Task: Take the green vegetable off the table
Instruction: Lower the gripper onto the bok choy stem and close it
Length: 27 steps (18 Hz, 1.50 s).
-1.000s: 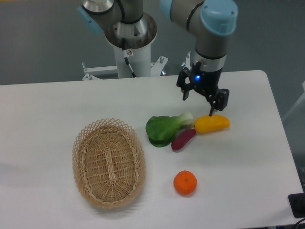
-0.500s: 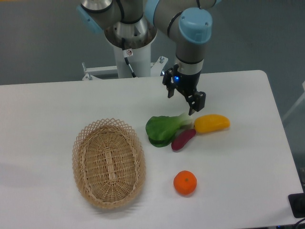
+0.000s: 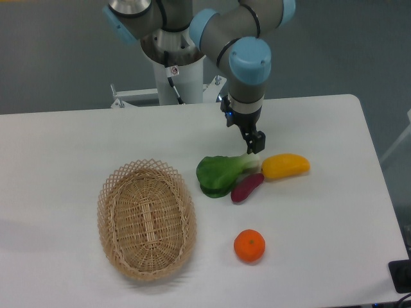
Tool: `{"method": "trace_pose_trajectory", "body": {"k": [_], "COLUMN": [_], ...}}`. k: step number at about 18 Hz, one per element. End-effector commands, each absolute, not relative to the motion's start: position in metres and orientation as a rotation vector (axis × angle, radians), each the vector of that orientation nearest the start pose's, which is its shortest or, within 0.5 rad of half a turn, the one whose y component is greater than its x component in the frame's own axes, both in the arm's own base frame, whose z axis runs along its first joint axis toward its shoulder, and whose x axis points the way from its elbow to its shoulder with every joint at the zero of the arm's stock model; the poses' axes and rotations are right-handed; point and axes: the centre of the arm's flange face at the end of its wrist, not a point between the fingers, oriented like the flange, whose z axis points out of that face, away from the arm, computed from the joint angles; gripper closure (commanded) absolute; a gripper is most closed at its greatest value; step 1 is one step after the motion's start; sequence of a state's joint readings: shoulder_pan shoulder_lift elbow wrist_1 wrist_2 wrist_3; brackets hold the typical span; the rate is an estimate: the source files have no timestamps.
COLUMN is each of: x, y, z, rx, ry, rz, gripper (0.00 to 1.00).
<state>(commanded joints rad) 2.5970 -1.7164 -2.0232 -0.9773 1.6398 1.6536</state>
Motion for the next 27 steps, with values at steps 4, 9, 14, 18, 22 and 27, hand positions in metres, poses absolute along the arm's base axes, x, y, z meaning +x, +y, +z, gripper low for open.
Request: {"method": "trace_pose_trajectory", "body": {"k": [4,9,14,18,22,27], "x": [-0.355,-0.359,-0.354,-0.356,-0.357,-0.36], "y": [0.363,0.364,0.362,0.362,0.364,0.365], "z": [0.241,0.221,0.21,0.201,0.193,0.191], "rx": [-3.045,-3.054,-3.059,-3.063,-3.058,-3.053], "ry": [0.986,0.989,0.997,0.997,0.997,0.994], "rz": [0.083,0.072,0.031,0.007,0.038,0.069], "gripper": [0.0,0.0,0.0,0.0,0.0,0.11]}}
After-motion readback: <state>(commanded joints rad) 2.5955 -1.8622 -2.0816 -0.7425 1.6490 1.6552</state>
